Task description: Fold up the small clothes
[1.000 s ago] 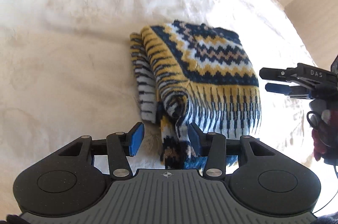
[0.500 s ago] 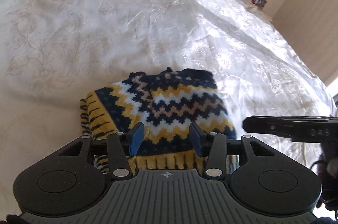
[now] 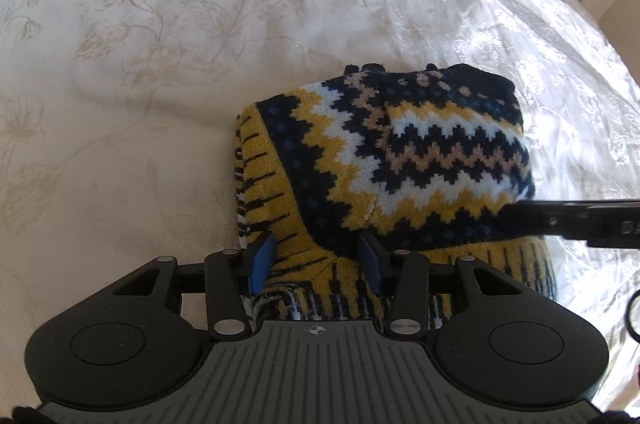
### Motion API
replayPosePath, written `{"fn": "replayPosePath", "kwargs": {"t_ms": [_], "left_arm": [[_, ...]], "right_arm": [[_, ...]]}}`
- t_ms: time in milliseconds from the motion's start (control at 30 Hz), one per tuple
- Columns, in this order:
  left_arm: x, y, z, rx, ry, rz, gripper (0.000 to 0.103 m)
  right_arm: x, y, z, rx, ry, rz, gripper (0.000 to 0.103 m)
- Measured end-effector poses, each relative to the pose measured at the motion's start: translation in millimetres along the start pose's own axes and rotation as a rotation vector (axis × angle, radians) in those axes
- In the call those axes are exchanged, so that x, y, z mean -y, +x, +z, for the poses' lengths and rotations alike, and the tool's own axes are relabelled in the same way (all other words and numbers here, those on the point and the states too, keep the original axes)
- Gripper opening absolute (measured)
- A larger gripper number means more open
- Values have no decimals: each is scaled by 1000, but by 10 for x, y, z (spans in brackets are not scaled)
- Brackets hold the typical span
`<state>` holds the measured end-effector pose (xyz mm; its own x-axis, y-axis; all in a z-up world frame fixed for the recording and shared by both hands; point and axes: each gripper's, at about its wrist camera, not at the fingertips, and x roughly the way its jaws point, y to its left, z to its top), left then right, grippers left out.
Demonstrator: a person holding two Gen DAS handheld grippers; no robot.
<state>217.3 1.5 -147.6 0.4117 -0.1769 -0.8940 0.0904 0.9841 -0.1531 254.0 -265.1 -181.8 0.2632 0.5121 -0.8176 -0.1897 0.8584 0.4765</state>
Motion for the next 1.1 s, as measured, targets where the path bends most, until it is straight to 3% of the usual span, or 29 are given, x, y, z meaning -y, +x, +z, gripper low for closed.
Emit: {"fn": "replayPosePath", "kwargs": {"t_ms": [167, 233, 367, 400, 467, 500, 567, 667, 767, 900, 1100], "left_arm": [[49, 34, 36, -11, 15, 12, 45], [43, 16, 44, -13, 10, 9, 45], [43, -135, 24, 14, 0, -18, 47], [46, -181, 13, 20, -1, -27, 49], [57, -289, -27, 35, -3, -45, 71], [66, -354, -54, 50, -4, -47, 73], [87, -456, -104, 71, -3, -36, 80], [127, -605, -170, 104, -7, 4, 82], [157, -754, -206, 131, -26, 41, 98], [204, -946, -211, 147, -33, 75, 98], [326, -1203, -235, 164, 27, 95, 98]], "right_arm": [[11, -27, 4, -2, -9, 2, 43], [-31, -115, -32, 19, -23, 10, 49], [-126, -348, -139, 82, -47, 16, 73], [-153, -411, -179, 98, -57, 9, 77], [-188, -523, -266, 126, -66, -6, 83], [-197, -580, -310, 138, -65, -10, 93], [-196, -674, -381, 159, -56, -14, 103], [-190, -820, -467, 183, -36, -19, 102], [-202, -918, -523, 195, -19, -14, 102], [-240, -1055, -621, 241, -9, -40, 102], [-371, -1216, -748, 277, -16, -164, 102]]}}
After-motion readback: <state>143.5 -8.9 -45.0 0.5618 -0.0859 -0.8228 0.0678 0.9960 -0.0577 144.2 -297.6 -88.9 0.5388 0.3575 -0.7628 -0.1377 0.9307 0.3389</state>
